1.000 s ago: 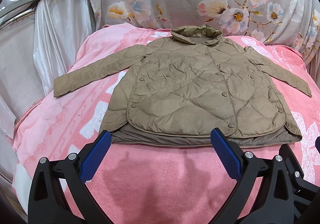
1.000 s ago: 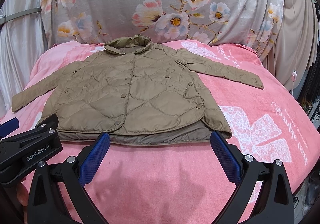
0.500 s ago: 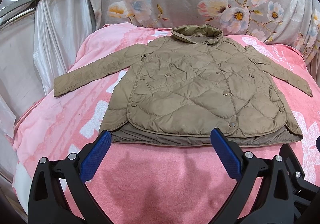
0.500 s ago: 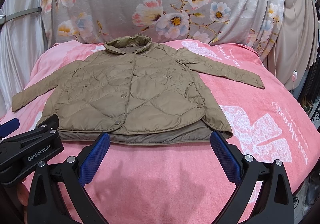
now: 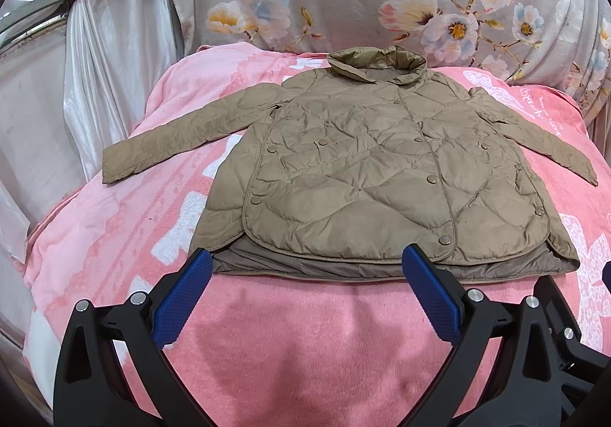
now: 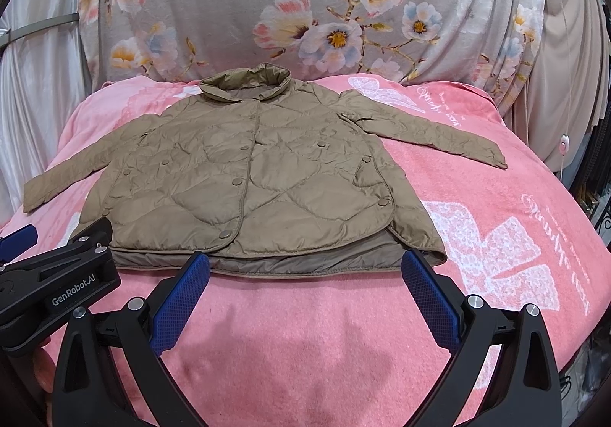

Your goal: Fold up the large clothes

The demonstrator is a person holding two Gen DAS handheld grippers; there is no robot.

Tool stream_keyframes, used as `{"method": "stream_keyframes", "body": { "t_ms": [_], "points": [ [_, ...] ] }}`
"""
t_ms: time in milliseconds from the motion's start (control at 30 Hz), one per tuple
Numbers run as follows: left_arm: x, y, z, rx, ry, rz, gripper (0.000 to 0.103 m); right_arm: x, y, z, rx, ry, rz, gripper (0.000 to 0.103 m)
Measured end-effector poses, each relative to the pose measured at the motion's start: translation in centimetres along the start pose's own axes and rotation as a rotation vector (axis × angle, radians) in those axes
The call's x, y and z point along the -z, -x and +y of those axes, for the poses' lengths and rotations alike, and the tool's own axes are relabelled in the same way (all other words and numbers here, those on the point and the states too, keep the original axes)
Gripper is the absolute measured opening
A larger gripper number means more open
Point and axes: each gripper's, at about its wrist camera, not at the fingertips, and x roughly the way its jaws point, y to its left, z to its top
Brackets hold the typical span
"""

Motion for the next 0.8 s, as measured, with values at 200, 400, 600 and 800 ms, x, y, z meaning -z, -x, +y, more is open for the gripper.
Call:
{"method": "stream_keyframes", "body": {
  "t_ms": [200,400,600,800],
  "points": [
    [0.2,-1.0,0.9,-0.001,0.009,0.019,0.097,-0.8,-1.9,-1.2,-0.044,-0.021,0.034,0.098],
    [-2.2,-3.5,2.4,-0.052,0.03,0.02,0.097,-4.0,-6.5,-9.0,-0.065,-0.17,0.086,0.098],
    [-5.6,-6.9,3.1,-0.097,0.038,0.004,0.097,-7.5,-13.4,-20.2,0.012,-0.362,0.098,0.098],
    [-8.5,-10.6,3.7,-0.131,0.075,0.0,0.097,-10.0,-20.5,-30.7,0.076,-0.556,0.085,0.098]
  ]
}}
